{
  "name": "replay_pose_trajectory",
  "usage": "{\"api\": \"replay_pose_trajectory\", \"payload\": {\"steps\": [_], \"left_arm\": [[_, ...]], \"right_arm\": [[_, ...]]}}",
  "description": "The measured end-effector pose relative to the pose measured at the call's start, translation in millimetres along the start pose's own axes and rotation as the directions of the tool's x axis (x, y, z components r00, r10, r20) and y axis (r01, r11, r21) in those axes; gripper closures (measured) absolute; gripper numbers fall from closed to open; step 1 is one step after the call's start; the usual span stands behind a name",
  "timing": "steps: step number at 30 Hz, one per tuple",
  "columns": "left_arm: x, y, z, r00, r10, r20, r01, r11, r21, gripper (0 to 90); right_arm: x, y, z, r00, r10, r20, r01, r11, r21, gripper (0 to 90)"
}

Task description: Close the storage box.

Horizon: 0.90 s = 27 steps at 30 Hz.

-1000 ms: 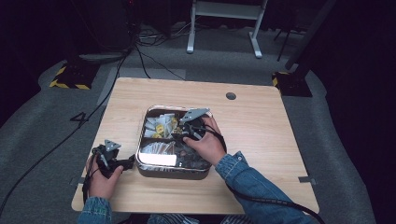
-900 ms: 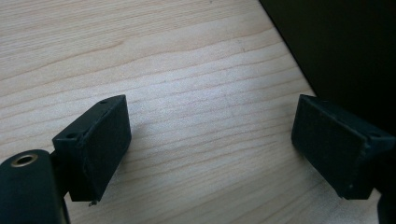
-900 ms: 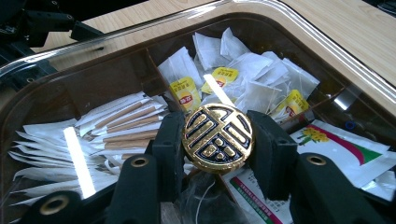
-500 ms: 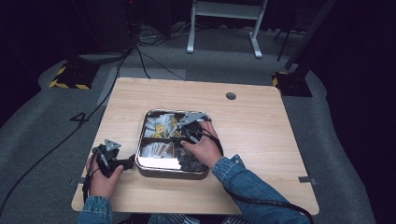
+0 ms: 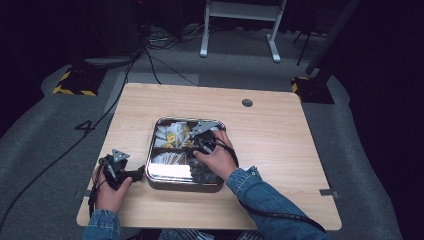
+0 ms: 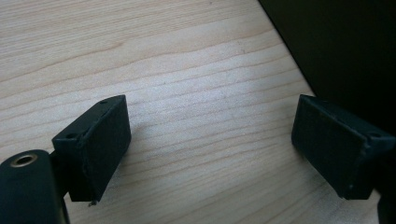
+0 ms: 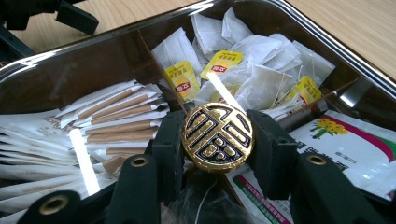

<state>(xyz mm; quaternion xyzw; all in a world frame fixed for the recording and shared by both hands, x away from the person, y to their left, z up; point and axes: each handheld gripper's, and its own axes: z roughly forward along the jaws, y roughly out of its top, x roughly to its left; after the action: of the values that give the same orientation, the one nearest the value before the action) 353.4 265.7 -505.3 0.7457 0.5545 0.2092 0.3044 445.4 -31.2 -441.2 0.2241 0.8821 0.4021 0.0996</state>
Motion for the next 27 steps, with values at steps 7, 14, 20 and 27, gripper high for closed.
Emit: {"api": "replay_pose_trajectory", "payload": {"steps": [7, 14, 20, 27], "left_arm": [[0.0, 0.0, 0.0, 1.0000, 0.000, 0.000, 0.000, 1.0000, 0.001, 12.3], [0.1, 0.0, -0.1, 1.0000, 0.001, 0.000, -0.001, 1.0000, 0.001, 12.3], [0.1, 0.0, 0.0, 1.0000, 0.001, 0.000, -0.001, 1.0000, 0.001, 12.2], [0.2, 0.2, -0.1, 1.0000, 0.002, 0.003, -0.002, 1.0000, 0.003, 12.3]], "right_arm": [[3.2, -2.0, -0.6, 0.9998, -0.016, 0.013, 0.016, 1.000, -0.011, 58.4], [2.8, -1.4, 0.1, 0.9998, -0.014, 0.011, 0.014, 1.000, -0.008, 58.3], [2.5, -1.5, -0.8, 1.0000, -0.007, 0.006, 0.007, 1.000, -0.020, 55.7], [2.1, 5.1, -17.7, 1.0000, -0.005, -0.008, 0.004, 0.997, -0.079, 49.2]]}}
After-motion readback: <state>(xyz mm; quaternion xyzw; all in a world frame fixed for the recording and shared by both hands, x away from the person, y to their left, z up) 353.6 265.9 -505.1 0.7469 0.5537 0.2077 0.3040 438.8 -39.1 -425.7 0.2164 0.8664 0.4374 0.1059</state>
